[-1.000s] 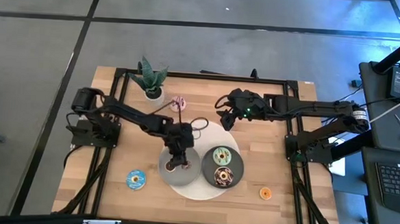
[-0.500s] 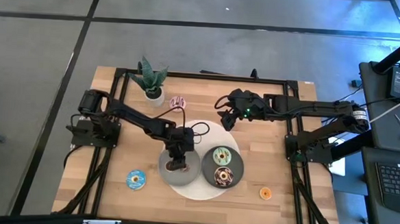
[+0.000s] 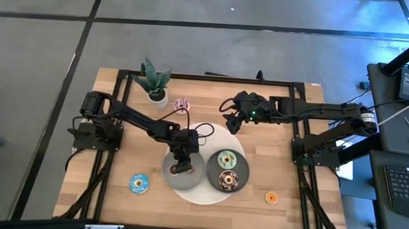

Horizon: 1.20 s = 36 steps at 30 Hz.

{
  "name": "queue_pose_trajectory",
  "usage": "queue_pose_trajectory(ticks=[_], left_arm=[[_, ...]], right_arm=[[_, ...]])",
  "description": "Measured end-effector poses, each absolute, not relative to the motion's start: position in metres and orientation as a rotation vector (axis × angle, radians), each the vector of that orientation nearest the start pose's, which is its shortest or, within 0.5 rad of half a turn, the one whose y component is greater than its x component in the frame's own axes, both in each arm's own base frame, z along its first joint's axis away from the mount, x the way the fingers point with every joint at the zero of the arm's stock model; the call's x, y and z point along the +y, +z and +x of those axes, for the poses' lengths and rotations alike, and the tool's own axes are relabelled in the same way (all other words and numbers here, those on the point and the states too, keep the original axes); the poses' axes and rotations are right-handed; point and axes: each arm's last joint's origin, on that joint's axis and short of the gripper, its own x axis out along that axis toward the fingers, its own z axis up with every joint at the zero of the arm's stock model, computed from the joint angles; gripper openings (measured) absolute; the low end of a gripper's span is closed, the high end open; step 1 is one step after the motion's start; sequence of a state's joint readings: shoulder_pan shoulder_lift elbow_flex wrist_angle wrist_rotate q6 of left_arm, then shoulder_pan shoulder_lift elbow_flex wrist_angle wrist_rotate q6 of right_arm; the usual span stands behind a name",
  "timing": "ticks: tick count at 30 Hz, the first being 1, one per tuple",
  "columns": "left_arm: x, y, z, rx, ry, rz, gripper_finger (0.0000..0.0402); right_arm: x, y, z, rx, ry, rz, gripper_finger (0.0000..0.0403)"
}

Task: Pick & Place donuts
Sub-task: Put the small brown donut on the light gray plate

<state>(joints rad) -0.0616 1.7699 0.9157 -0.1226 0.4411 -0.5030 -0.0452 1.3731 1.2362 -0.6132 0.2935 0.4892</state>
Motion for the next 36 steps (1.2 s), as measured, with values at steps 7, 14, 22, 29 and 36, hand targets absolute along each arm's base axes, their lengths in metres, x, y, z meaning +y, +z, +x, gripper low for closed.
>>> queue_pose_trajectory(ticks=[7, 14, 22, 29, 36], left_arm=[[-0.033, 0.139, 0.330, 1.071, -0.208, -0.639, 0.0055], [-0.032, 0.139, 0.330, 1.070, -0.194, -0.642, 0.0095], [-0.028, 0.139, 0.330, 1.067, -0.190, -0.651, 0.0145], [-0.024, 0.139, 0.330, 1.063, -0.185, -0.652, 0.0166], [-0.022, 0.139, 0.330, 1.063, -0.179, -0.656, 0.0167]], right_arm=[[-0.021, 0.323, 0.288, 0.651, -0.497, 0.368, 0.0259], [-0.021, 0.323, 0.288, 0.651, -0.497, 0.368, 0.0259], [-0.021, 0.323, 0.288, 0.651, -0.497, 0.368, 0.0259], [-0.021, 0.323, 0.288, 0.651, -0.497, 0.368, 0.0259], [-0.021, 0.323, 0.288, 0.655, -0.496, 0.364, 0.0259]])
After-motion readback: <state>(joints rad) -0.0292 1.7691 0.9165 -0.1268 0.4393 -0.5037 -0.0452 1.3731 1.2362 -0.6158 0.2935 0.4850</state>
